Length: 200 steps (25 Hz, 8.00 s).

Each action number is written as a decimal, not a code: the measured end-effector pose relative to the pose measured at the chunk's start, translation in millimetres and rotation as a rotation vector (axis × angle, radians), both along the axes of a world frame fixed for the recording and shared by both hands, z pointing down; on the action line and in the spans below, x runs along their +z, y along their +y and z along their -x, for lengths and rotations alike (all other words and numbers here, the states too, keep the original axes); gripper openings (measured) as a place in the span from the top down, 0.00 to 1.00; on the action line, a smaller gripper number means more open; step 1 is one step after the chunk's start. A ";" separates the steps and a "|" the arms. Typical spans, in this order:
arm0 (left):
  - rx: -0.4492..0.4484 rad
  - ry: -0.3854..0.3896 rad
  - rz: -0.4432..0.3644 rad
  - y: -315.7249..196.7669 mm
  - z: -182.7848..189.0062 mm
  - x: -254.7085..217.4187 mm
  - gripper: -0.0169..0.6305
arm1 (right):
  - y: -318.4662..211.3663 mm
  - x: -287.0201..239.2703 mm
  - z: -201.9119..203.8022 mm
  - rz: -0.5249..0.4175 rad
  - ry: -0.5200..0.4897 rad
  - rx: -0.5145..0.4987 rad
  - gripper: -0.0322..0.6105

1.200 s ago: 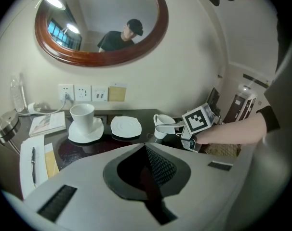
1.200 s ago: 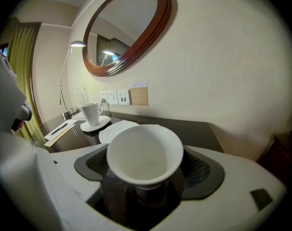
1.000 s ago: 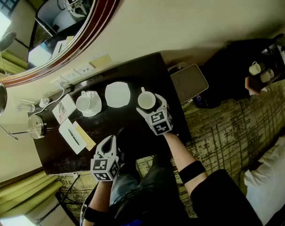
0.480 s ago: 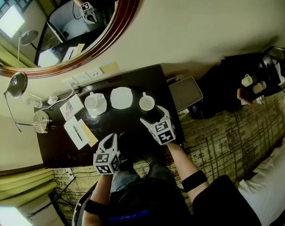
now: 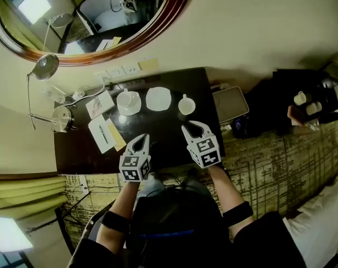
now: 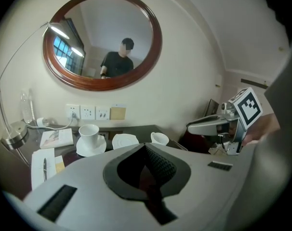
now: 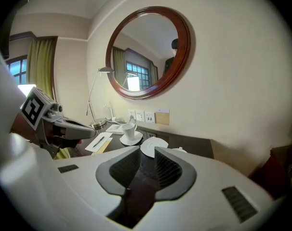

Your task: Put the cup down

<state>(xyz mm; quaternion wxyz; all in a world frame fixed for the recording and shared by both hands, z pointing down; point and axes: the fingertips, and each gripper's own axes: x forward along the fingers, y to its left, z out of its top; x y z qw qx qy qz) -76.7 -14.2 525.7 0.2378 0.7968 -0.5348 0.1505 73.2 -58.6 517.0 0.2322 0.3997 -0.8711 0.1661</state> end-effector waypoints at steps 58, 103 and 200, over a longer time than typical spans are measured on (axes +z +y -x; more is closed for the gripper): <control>0.068 -0.133 0.159 -202.9 147.0 125.4 0.12 | 12.7 70.4 169.3 0.253 -0.084 -0.107 0.95; 0.115 -0.078 0.120 -132.1 4.9 69.0 0.30 | -2.5 49.5 54.0 0.200 -0.140 0.024 0.95; -0.122 -0.101 0.025 18.0 78.7 -28.5 0.97 | 7.0 -18.8 60.2 0.111 -0.119 -0.135 0.95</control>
